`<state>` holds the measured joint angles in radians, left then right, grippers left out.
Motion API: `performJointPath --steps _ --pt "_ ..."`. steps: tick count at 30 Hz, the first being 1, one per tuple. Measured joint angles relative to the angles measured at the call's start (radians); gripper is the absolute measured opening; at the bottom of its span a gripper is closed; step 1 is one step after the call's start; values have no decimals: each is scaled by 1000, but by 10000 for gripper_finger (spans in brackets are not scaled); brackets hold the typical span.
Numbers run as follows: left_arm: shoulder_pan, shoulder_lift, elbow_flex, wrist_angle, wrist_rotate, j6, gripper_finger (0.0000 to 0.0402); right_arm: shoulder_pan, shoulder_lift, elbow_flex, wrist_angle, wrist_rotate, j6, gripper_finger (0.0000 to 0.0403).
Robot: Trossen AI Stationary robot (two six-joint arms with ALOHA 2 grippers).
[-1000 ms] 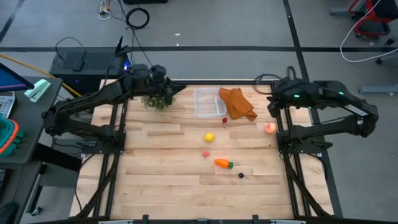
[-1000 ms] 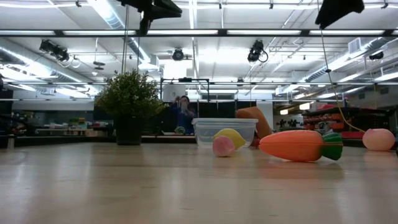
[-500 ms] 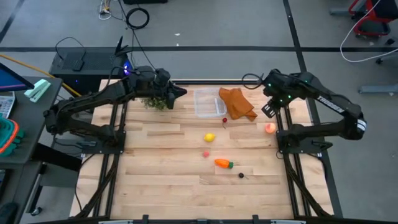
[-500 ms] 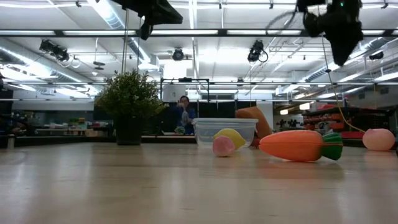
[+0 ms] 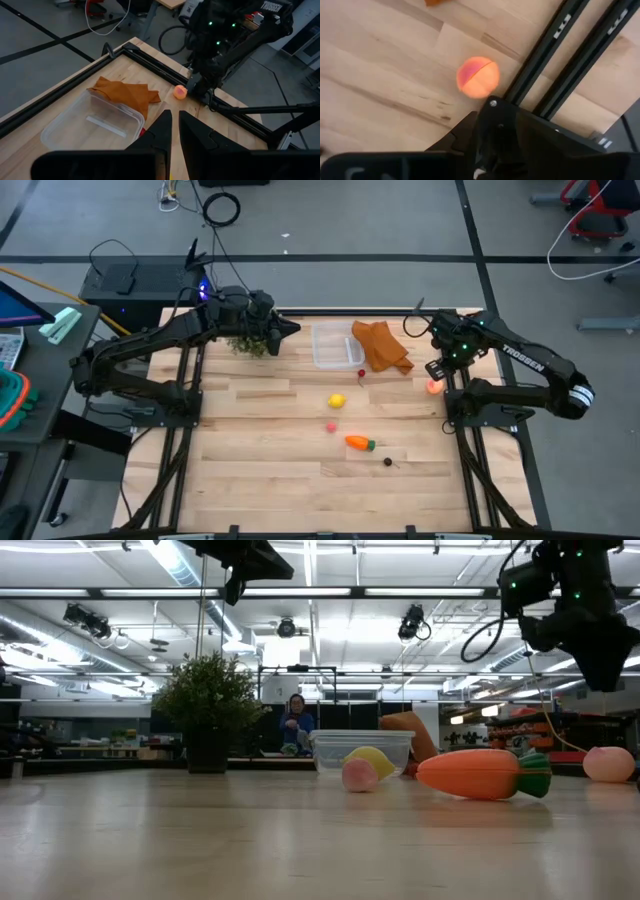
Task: Pick and placing Produce into tupperware
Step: Put the big peach into the transparent bin
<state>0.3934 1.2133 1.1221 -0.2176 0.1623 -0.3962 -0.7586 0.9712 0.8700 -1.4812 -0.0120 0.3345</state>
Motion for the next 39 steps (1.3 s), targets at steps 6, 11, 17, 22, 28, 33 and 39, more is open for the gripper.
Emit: performJointPath --steps 6,11,17,22,28,33,39 --pt "0 0 0 0 0 0 37 0 0 -46 30 -1 30 118" --pt "0 0 0 0 0 -1 40 0 0 -78 66 -8 58 163" --pt "0 0 0 0 0 -1 43 3 1 -81 84 -22 135 233" --pt "0 0 0 0 0 -1 37 3 1 -81 84 -34 167 283" --pt "0 0 0 0 0 -1 37 3 4 -81 136 -38 223 305" --pt "0 0 0 -2 0 -1 43 3 48 -81 159 -39 244 298" --pt "0 0 0 -27 0 -1 39 3 125 -81 179 -31 241 291"
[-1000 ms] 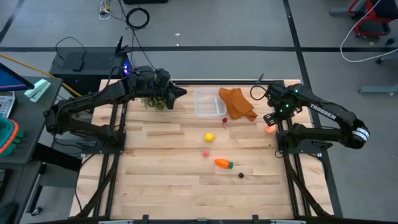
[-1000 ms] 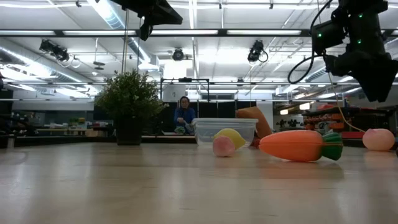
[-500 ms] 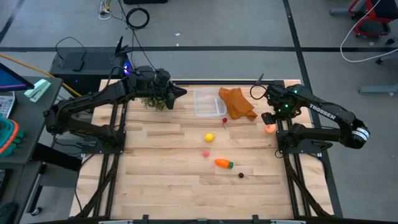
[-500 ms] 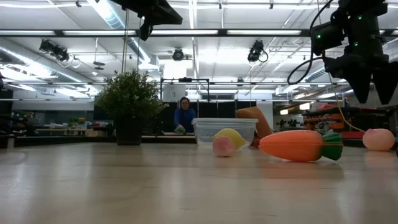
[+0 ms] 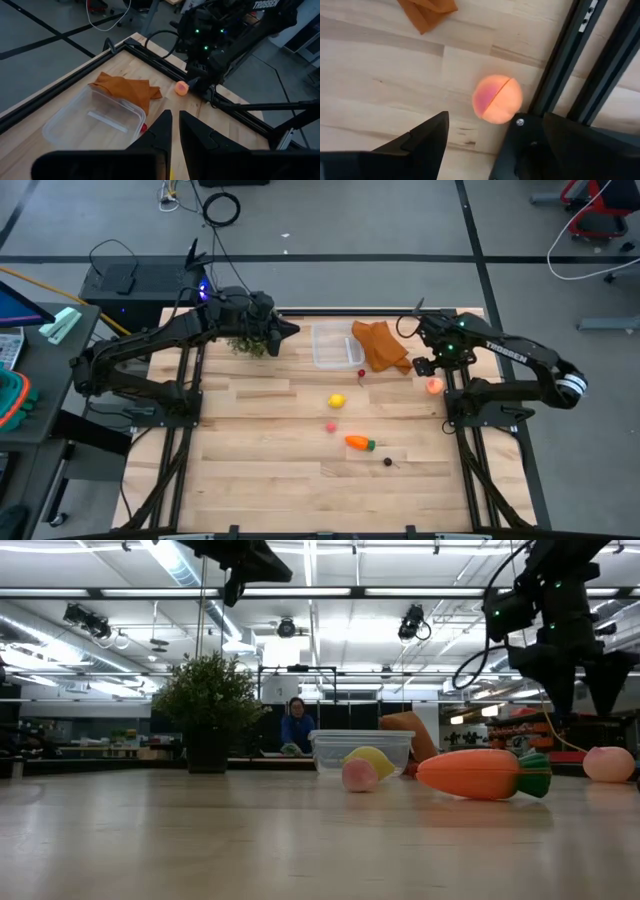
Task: Pick and placing Produce into tupperware
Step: Put the big peach into the transparent bin
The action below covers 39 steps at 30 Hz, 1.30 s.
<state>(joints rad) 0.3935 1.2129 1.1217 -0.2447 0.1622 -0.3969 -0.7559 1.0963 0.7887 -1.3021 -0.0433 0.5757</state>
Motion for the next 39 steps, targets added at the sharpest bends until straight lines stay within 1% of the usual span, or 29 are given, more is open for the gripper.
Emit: performJointPath --steps 2,5,7,13,15,19,23,29,31,34,39 --pt "0 0 0 -13 0 0 36 0 21 -7 13 11 -1 291" --pt "0 0 0 -20 0 0 35 0 41 -43 33 -6 5 292" --pt "0 0 0 -20 0 0 36 6 49 -38 66 -2 19 291" --pt "0 0 0 -20 0 -2 43 15 40 -73 109 -3 85 286" --pt "0 0 0 -21 0 -2 42 35 33 -93 138 -5 130 285" --pt "0 0 0 -24 0 -2 38 112 23 -141 201 -8 225 285" --pt "0 0 0 -24 0 -1 35 186 25 -181 243 36 336 284" --pt "0 0 0 -23 0 0 41 242 25 -191 254 129 466 284" --pt "0 0 0 -23 0 1 43 251 25 -191 253 134 471 284" --pt "0 0 0 -23 0 1 42 264 27 -191 253 107 470 284" --pt "0 0 0 -23 0 1 37 309 27 -191 255 89 423 284"
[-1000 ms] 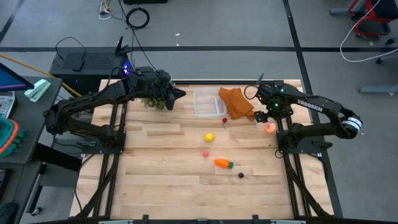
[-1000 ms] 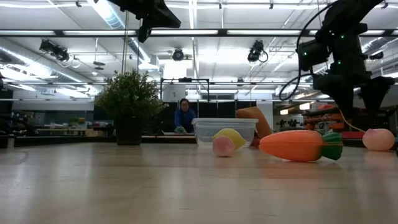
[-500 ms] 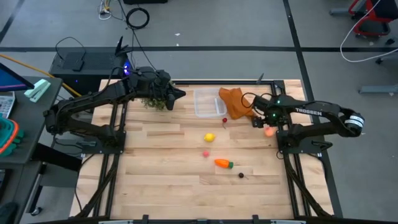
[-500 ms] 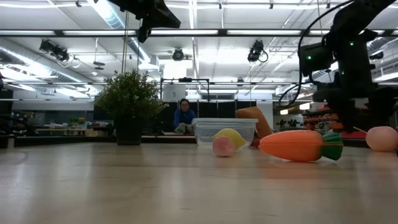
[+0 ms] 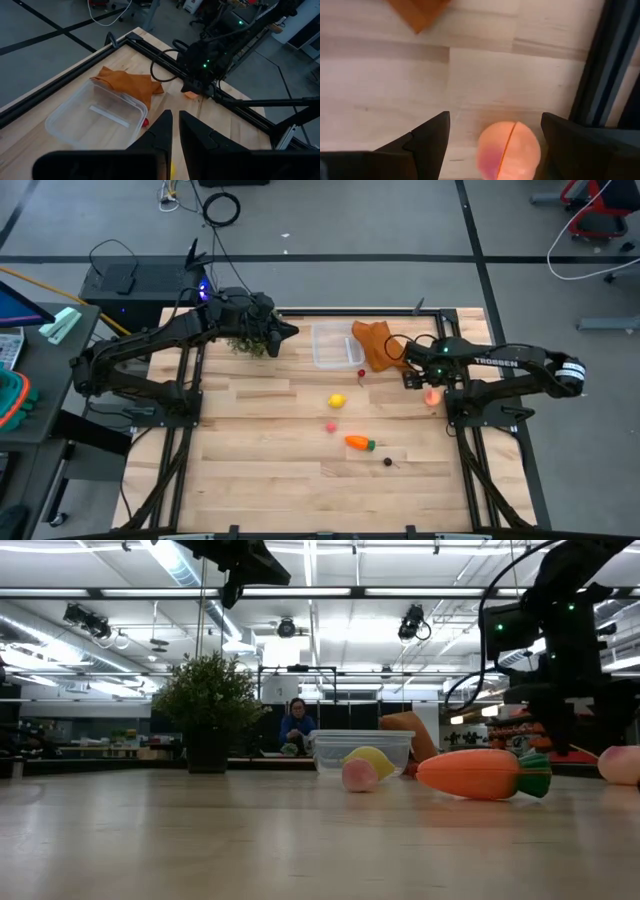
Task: Pick and placing Produce into tupperware
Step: Put the big peach into the transparent bin
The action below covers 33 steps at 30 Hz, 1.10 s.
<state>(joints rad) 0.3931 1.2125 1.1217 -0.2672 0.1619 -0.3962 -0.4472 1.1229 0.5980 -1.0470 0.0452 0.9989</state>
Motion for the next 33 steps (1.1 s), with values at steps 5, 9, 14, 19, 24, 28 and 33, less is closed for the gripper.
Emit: performJointPath --steps 5,9,14,19,24,28,33 --pt "0 0 0 0 0 0 40 14 0 17 -9 -1 -148 284" --pt "0 0 0 0 0 0 44 14 0 56 -25 -54 -357 284" --pt "0 0 0 0 0 0 44 14 1 86 -122 -147 -579 284" --pt "0 0 0 -1 0 0 39 26 40 88 -149 -154 -660 284" --pt "0 0 0 -5 0 -1 44 74 134 86 -160 -150 -697 284" --pt "0 0 0 -6 0 -2 45 116 202 86 -166 -126 -716 284" --pt "0 0 0 -9 0 -3 39 139 235 86 -166 -125 -724 284"
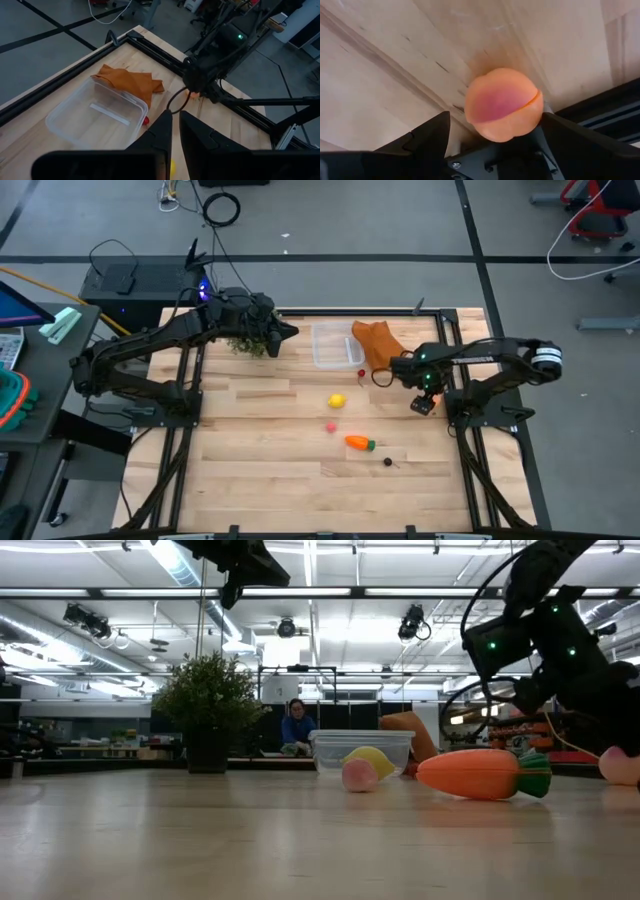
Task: Pick and placing Produce into tupperware
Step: Put the big peach into the transparent bin
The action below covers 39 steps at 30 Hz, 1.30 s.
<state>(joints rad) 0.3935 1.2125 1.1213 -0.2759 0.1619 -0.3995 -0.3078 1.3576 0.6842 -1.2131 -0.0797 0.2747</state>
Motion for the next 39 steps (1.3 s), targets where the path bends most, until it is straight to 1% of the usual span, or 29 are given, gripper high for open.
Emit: performJointPath --steps 5,16,23,31,39 --pt "0 0 0 0 0 0 43 4 22 0 1 22 -4 284" --pt "0 0 0 -3 0 0 39 4 102 -1 33 20 -17 288" --pt "0 0 0 -10 0 0 45 4 111 -9 33 19 -25 287" --pt "0 0 0 -10 0 1 39 4 111 -19 36 -5 -25 270" --pt "0 0 0 -10 0 1 45 4 111 -19 43 -5 -13 247"
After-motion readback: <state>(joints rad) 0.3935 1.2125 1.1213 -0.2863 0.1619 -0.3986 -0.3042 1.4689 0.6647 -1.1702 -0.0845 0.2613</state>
